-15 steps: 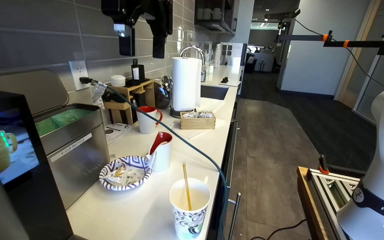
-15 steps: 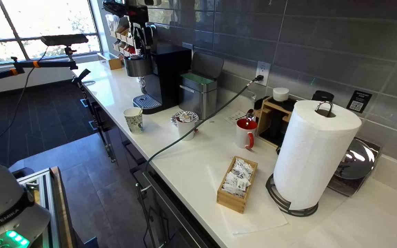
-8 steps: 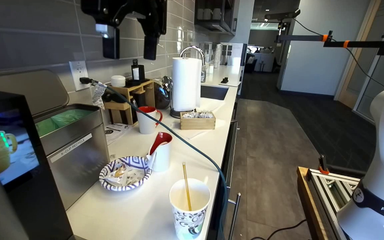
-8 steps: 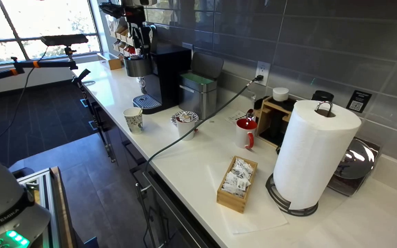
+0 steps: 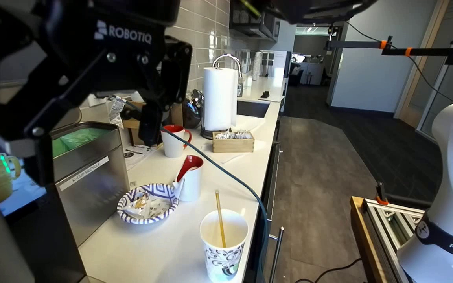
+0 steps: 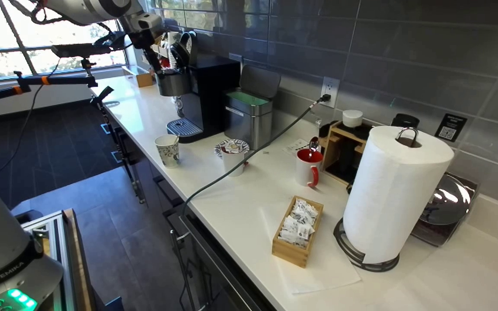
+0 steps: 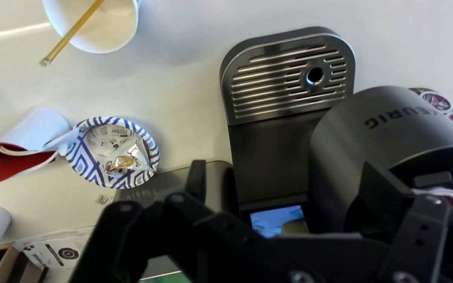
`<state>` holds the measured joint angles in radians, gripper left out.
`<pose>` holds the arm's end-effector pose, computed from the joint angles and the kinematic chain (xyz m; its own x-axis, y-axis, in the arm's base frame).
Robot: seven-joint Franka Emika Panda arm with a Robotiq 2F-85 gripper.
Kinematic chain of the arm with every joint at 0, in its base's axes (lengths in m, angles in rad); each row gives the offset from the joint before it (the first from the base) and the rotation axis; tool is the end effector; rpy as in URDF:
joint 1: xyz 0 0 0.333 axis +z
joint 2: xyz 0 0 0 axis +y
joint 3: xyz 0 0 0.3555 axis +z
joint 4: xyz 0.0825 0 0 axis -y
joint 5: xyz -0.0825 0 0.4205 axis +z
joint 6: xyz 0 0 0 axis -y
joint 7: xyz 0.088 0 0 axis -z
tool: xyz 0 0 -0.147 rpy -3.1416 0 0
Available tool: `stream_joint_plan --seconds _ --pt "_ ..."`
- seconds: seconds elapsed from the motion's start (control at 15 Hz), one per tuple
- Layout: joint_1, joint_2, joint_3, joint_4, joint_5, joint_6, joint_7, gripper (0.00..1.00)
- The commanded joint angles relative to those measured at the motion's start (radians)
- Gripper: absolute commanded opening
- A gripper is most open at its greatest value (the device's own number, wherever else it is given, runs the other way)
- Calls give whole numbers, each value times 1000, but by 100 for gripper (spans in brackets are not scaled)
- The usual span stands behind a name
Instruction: Take the white item in the coffee maker and put it in the cup
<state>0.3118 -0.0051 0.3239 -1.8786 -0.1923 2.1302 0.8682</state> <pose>0.5153 0.3621 0.5237 0.9420 -0.1538 0.2982 -0.1399 -0.9879 -0.0674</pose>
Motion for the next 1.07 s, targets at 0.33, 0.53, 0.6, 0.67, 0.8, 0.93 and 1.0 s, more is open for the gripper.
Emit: stream_joint_plan --seconds 0.33,0.53,0.6,0.67,0.8,0.93,1.0 --pt "-2 -26 0 -23 -3 1 13 100" --pt "-3 -27 0 -27 -3 1 13 100" --pt "-3 -27 0 -28 -3 1 13 100" --pt "-3 -27 0 -28 -3 1 13 100" --pt "1 -7 5 3 -11 -9 38 100" --pt "4 7 8 38 -20 -27 43 100" --pt "5 15 8 60 -19 -40 42 100"
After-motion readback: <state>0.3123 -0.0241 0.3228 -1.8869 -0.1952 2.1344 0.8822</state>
